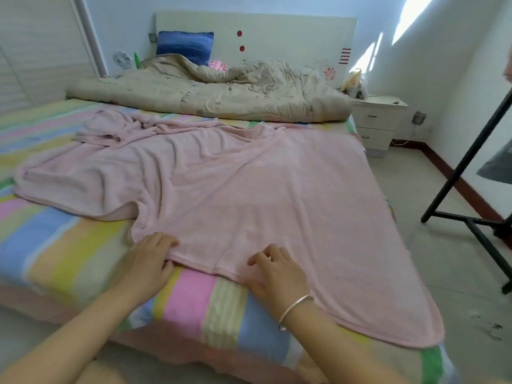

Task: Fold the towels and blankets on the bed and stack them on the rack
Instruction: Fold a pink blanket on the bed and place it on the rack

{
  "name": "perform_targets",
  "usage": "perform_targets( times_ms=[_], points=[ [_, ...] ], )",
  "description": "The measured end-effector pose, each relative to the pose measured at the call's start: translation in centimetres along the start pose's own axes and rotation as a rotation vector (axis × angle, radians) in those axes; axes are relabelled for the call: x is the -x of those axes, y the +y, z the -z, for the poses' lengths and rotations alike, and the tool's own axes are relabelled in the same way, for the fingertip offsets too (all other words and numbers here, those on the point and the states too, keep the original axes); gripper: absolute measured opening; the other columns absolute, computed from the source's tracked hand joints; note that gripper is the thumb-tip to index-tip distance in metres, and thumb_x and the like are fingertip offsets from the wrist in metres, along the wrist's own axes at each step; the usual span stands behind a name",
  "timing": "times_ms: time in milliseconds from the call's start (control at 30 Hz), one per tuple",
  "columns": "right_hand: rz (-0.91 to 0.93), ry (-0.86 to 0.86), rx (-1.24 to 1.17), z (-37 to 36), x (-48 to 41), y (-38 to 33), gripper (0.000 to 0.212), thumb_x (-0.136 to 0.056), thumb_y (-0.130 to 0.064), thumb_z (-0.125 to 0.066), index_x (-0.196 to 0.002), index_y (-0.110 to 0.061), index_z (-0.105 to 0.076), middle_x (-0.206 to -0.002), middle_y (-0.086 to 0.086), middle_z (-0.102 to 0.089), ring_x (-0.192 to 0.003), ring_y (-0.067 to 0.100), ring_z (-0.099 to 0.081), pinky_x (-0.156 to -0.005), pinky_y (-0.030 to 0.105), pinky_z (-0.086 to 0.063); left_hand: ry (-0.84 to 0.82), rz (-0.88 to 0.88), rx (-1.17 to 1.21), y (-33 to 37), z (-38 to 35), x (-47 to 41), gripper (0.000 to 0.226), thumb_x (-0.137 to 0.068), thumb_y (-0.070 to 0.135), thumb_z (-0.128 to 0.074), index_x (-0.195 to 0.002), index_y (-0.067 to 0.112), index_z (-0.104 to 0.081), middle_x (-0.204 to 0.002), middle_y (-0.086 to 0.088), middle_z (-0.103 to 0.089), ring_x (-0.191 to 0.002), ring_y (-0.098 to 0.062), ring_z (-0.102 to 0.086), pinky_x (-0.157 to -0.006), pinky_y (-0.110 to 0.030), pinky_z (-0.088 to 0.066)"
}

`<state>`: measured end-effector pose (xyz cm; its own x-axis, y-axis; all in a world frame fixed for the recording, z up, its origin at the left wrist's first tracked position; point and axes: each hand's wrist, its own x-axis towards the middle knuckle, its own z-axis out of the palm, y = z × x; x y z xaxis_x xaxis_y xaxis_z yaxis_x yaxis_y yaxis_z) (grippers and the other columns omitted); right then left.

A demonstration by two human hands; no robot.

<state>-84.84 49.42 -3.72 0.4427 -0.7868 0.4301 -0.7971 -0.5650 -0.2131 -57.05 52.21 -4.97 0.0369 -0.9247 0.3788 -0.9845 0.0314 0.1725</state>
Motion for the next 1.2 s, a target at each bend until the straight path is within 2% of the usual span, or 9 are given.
perform_targets(
  times_ms=[67, 133, 233, 333, 467, 567, 867, 1100, 1200],
  points=[
    [0.039, -0.109, 0.005, -1.0, -2.3, -0.7, 0.039, -0.062, -0.05, -0.079, -0.091, -0.028, -0.065, -0.087, -0.007, -0.059, -0.082, 0.017, -0.061, -0.051, 0.024, -0.039, -0.012, -0.061, -0.049, -1.9, 0.3, -1.7, 0.031, -0.052, 0.017, -0.058, -0.083, 0.019, -0.058, -0.083, 0.0, -0.058, -0.076, -0.028, -0.061, -0.058, -0.028, -0.039],
    [0.078, -0.274, -0.078, -1.6, -4.1, -1.4, 0.043, -0.076, -0.054, -0.069, -0.108, -0.028, -0.058, -0.103, -0.006, -0.058, -0.098, 0.016, -0.057, -0.067, 0.031, -0.043, -0.069, -0.159, -0.068, -3.7, 0.6, -3.6, 0.033, -0.049, 0.015, -0.063, -0.079, 0.023, -0.049, -0.079, 0.005, -0.051, -0.073, -0.025, -0.056, -0.056, -0.026, -0.031],
    [0.212, -0.315, -0.113, -2.3, -4.6, -1.6, 0.047, -0.077, -0.065, -0.058, -0.104, -0.026, -0.055, -0.097, -0.008, -0.061, -0.087, 0.018, -0.061, -0.065, 0.034, -0.047, -0.113, -0.24, -0.087, -6.2, 1.2, -5.2, 0.033, -0.052, 0.024, -0.064, -0.074, 0.027, -0.04, -0.071, 0.01, -0.047, -0.067, -0.021, -0.055, -0.05, -0.029, -0.033],
    [0.312, -0.199, 0.012, -4.0, -4.0, -2.4, 0.036, -0.077, -0.06, -0.049, -0.084, -0.025, -0.056, -0.074, -0.01, -0.06, -0.06, 0.014, -0.061, -0.042, 0.023, -0.037, -0.153, -0.33, -0.128, -8.6, 0.8, -5.8, 0.027, -0.057, 0.03, -0.062, -0.068, 0.024, -0.038, -0.056, 0.002, -0.052, -0.051, -0.027, -0.056, -0.044, -0.027, -0.028],
    [0.309, -0.077, 0.117, -5.2, -3.4, -3.5, 0.013, -0.069, -0.029, -0.063, -0.073, -0.024, -0.052, -0.063, -0.008, -0.055, -0.051, 0.013, -0.056, -0.036, 0.023, -0.027, -0.209, -0.513, -0.108, -9.7, -0.5, -5.1, 0.016, -0.062, 0.037, -0.049, -0.064, 0.022, -0.045, -0.052, 0.0, -0.056, -0.046, -0.025, -0.059, -0.044, -0.025, -0.022],
    [0.247, -0.059, 0.092, -4.9, -2.1, -3.8, 0.011, -0.069, -0.025, -0.046, -0.079, -0.026, -0.049, -0.066, -0.009, -0.056, -0.055, 0.012, -0.058, -0.036, 0.024, -0.031, -0.242, -0.576, -0.023, -10.6, -0.7, -4.4, 0.022, -0.063, 0.041, -0.053, -0.069, 0.024, -0.04, -0.051, 0.001, -0.054, -0.047, -0.023, -0.058, -0.043, -0.026, -0.026],
    [0.133, 0.007, 0.067, -3.4, 2.9, -7.8, 0.011, -0.077, -0.03, -0.051, -0.087, -0.027, -0.046, -0.069, -0.01, -0.055, -0.06, 0.012, -0.056, -0.041, 0.027, -0.035, -0.174, -0.73, 0.131, -11.3, 1.2, -1.3, 0.058, -0.079, 0.079, -0.048, -0.066, 0.027, -0.025, -0.047, 0.003, -0.039, -0.044, -0.014, -0.041, -0.041, -0.026, -0.026],
    [0.048, 0.109, 0.143, -3.5, 4.4, -9.3, 0.009, -0.088, -0.031, -0.052, -0.084, -0.024, -0.056, -0.073, -0.006, -0.055, -0.066, 0.016, -0.054, -0.05, 0.03, -0.039, -0.185, -0.661, 0.131, -12.0, 1.4, 0.5, 0.059, -0.077, 0.082, -0.044, -0.065, 0.026, -0.032, -0.049, 0.01, -0.021, -0.042, -0.014, -0.039, -0.038, -0.03, -0.034],
    [-0.049, 0.168, 0.207, -3.1, 6.1, -8.2, 0.016, -0.088, -0.024, -0.05, -0.09, -0.02, -0.066, -0.084, -0.001, -0.06, -0.075, 0.023, -0.056, -0.062, 0.036, -0.045, -0.149, -0.638, 0.157, -10.6, 1.6, 0.4, 0.047, -0.083, 0.066, -0.046, -0.064, 0.024, -0.037, -0.05, 0.011, -0.031, -0.044, -0.013, -0.048, -0.04, -0.028, -0.035]
  ],
)
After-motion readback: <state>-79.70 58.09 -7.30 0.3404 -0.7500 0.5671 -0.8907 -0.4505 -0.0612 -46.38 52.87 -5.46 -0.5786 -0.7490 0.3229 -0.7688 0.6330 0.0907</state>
